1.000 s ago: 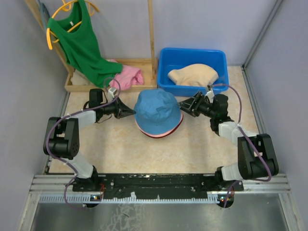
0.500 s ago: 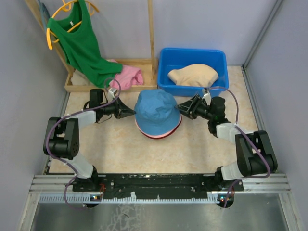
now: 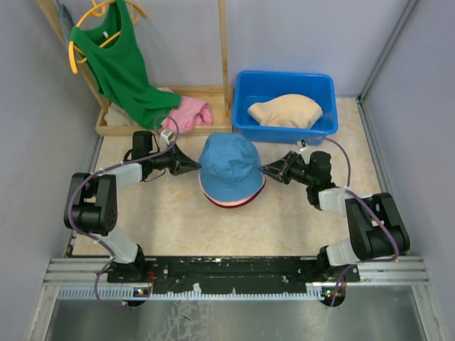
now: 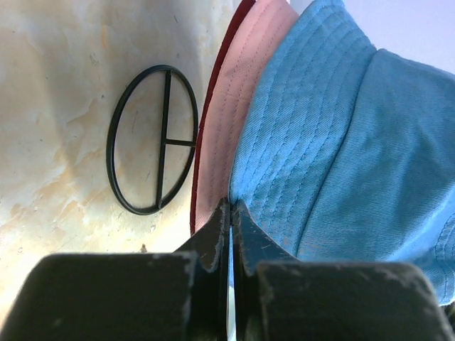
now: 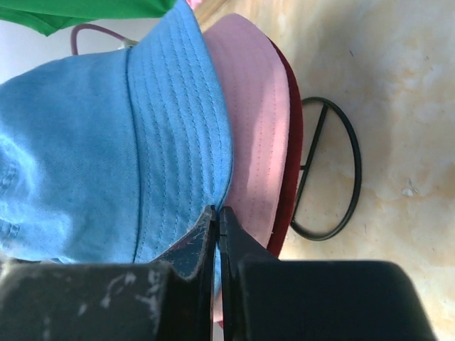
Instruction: Stack the hats
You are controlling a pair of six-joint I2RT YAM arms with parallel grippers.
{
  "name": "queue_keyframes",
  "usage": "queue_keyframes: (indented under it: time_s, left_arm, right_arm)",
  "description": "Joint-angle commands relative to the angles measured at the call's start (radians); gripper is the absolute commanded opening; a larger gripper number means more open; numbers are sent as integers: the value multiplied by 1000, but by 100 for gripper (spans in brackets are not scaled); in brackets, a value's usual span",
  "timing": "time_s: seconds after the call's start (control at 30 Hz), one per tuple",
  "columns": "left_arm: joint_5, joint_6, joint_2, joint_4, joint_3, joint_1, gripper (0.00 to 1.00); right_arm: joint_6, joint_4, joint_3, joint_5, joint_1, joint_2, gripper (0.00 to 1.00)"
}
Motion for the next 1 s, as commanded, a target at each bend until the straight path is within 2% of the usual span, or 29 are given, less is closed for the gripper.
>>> queue_keyframes:
  time_s: [0.0, 0.43, 0.6, 0.63, 0.67, 0.7, 0.8, 0.9, 0.97]
  left_arm:
    - [9, 18, 1, 21, -9, -8, 0]
    - [-2, 48, 60, 62, -78, -8, 0]
    - [11, 33, 25, 72, -50, -8, 0]
    - [12, 31, 16, 66, -40, -8, 0]
    - [10, 31, 7, 58, -30, -9, 0]
    - [10, 27, -2, 55, -24, -9, 4]
    - [-1, 16, -27, 45, -7, -8, 22]
    - [-24, 19, -48, 10, 18, -7, 31]
    - [-37, 24, -58, -16, 42, -7, 34]
  right_arm:
    - [-31, 46, -53, -7, -7, -24, 0]
    - [-133, 17, -80, -1, -11, 46, 0]
    - [-152, -53, -45, 0, -5, -12, 0]
    - [-162, -79, -33, 4, -3, -30, 2]
    - [-170, -101, -22, 7, -3, -46, 9]
    - [-175, -116, -12, 9, -3, -63, 15]
    - [-193, -176, 21, 28, -3, -110, 32]
    - [-241, -260, 55, 53, -5, -143, 35]
    - [-263, -299, 74, 57, -12, -155, 35]
